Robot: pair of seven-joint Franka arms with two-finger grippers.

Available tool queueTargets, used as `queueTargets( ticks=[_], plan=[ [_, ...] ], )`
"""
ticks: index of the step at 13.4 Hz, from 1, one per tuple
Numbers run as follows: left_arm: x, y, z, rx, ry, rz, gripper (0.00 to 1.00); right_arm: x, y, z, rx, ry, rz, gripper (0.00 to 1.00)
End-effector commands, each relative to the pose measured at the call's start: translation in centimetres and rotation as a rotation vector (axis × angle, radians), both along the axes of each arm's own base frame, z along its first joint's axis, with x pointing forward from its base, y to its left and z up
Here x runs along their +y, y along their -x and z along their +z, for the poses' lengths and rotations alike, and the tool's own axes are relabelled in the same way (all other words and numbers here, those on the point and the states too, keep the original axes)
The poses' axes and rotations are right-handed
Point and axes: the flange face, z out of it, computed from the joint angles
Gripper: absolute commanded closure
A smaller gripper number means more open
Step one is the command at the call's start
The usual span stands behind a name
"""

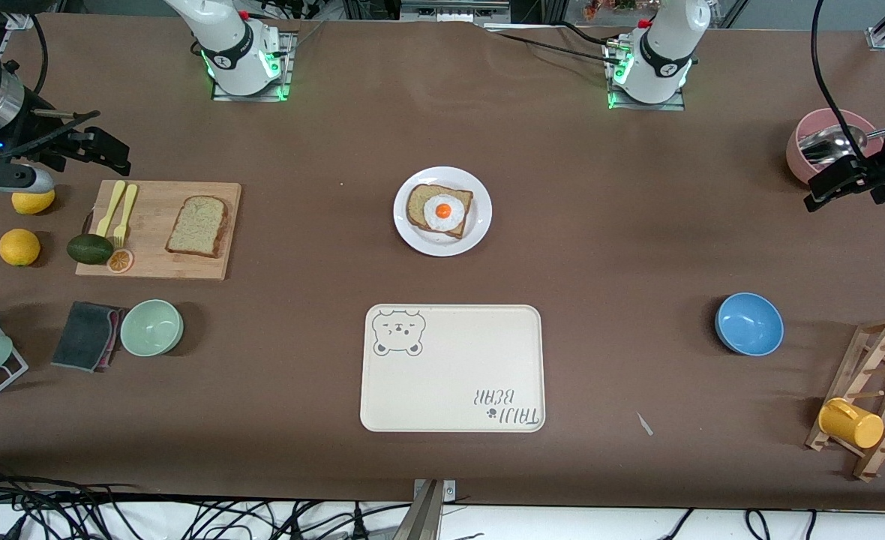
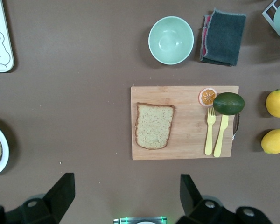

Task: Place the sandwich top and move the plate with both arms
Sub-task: 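Move the right gripper down to the bread slice on the cutting board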

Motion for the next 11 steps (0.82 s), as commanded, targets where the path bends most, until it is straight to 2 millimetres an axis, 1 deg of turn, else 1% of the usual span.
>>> queueTargets(
  ticks=[1, 2, 4, 5, 8, 9, 11],
  plan=[
    [-0.3, 0.3, 0.3, 0.002, 0.025, -0.001, 0.00, -0.1, 2.0, -1.2, 0.009, 0.023, -0.008, 0.01],
    [-0.3, 0.3, 0.3, 0.002, 0.025, -0.001, 0.00, -0.1, 2.9, -2.8, 0.000, 0.025, 0.010, 0.01],
    [-0.3, 0.3, 0.3, 0.002, 0.025, -0.001, 0.00, -0.1, 2.8, -4.7, 0.017, 0.016, 0.099, 0.01],
    [-0.3, 0.3, 0.3, 0.002, 0.025, -0.001, 0.00, -0.3, 3.0, -6.1, 0.014, 0.015, 0.112, 0.01],
    [-0.3, 0.3, 0.3, 0.002, 0.025, -0.001, 0.00, -0.4, 5.4, -11.4, -0.017, 0.019, 0.150, 0.01],
    [-0.3, 0.3, 0.3, 0.002, 0.025, -0.001, 0.00, -0.5, 6.0, -13.7, -0.021, 0.017, 0.180, 0.01],
    [-0.3, 0.3, 0.3, 0.002, 0.025, -0.001, 0.00, -0.8, 6.8, -17.2, -0.026, 0.007, 0.249, 0.01]
  ],
)
